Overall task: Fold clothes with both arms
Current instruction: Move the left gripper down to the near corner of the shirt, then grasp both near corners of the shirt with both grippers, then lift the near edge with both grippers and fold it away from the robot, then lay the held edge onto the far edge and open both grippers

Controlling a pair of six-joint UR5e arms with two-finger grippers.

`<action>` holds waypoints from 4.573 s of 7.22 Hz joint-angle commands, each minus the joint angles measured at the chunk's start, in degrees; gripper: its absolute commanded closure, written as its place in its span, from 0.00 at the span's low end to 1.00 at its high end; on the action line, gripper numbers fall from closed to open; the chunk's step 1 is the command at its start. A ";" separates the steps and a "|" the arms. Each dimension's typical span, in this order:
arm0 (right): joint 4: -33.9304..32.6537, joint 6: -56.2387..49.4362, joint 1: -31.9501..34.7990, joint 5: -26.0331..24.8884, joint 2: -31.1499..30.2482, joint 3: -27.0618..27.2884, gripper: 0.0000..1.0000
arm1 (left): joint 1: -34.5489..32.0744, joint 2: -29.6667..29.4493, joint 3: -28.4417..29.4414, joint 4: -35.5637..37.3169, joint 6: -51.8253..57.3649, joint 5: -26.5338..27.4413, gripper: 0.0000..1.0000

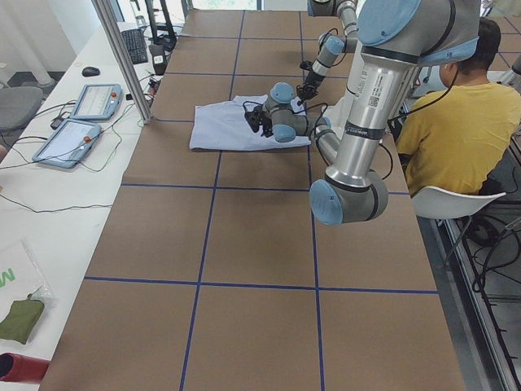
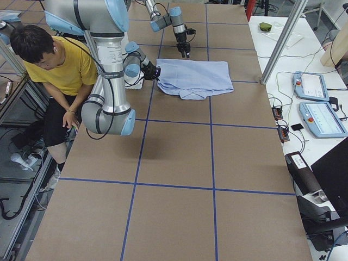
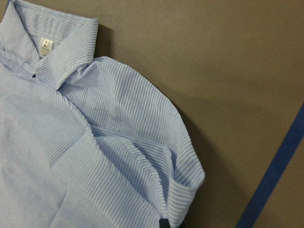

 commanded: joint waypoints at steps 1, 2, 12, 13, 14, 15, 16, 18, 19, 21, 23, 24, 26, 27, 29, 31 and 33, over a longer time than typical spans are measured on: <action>-0.15 0.00 -0.03 -0.04 -0.68 0.49 1.00 | 6.99 6.27 -7.37 2.96 -3.67 4.09 0.36; -0.15 0.00 -0.12 -0.04 -0.86 0.58 1.00 | 8.75 8.91 -9.68 3.76 -4.99 4.36 0.36; -0.15 0.00 -0.74 -0.13 -0.95 0.58 1.00 | 17.73 7.27 -9.96 7.37 -11.68 8.66 1.00; -0.15 0.09 -0.74 -0.13 -2.51 2.76 1.00 | 17.30 7.70 -13.79 7.55 -11.68 8.49 1.00; -0.33 0.18 -1.95 -0.13 -6.71 8.96 1.00 | 17.29 8.05 -18.18 10.07 -11.68 8.32 1.00; -4.51 0.52 -2.58 -0.04 -9.10 16.07 1.00 | 17.21 8.32 -22.58 11.66 -11.68 7.97 1.00; -11.51 0.53 -2.58 0.13 -8.34 22.14 1.00 | 16.94 9.45 -27.23 11.77 -11.59 6.66 1.00; -14.73 -0.96 7.19 3.01 0.13 19.16 1.00 | 7.43 7.72 -26.24 11.86 -10.37 1.93 1.00; -17.18 -2.79 13.79 10.87 2.72 15.73 1.00 | 1.45 4.92 -23.44 11.86 -10.27 -4.89 1.00; -16.59 -8.42 21.38 14.63 7.82 8.70 1.00 | -3.96 -1.15 -14.40 11.94 -7.91 -7.59 1.00; -13.27 -12.29 27.71 20.59 13.35 -0.16 1.00 | -8.26 -3.36 -9.02 11.94 -3.44 -7.68 1.00; -10.55 -12.39 30.00 22.18 16.51 -6.21 1.00 | -9.76 -5.02 -5.08 11.16 -1.85 -7.60 1.00; -7.82 -15.01 33.79 26.66 22.05 -16.41 1.00 | -12.67 -8.98 0.47 10.98 -0.43 -7.68 1.00; -2.93 -15.12 34.94 27.20 24.25 -22.65 1.00 | -13.11 -11.87 4.58 10.89 -0.52 -7.60 1.00; 1.42 -17.38 38.01 30.53 29.26 -33.12 1.00 | -15.74 -14.18 13.02 4.52 0.88 -7.59 1.00; 9.65 -18.01 40.39 31.77 32.26 -42.79 1.00 | -17.41 -16.19 22.08 -2.80 1.32 -7.51 1.00; 16.16 -18.46 40.48 31.78 34.28 -49.83 1.00 | -17.86 -17.17 24.57 -4.13 2.12 -7.51 1.00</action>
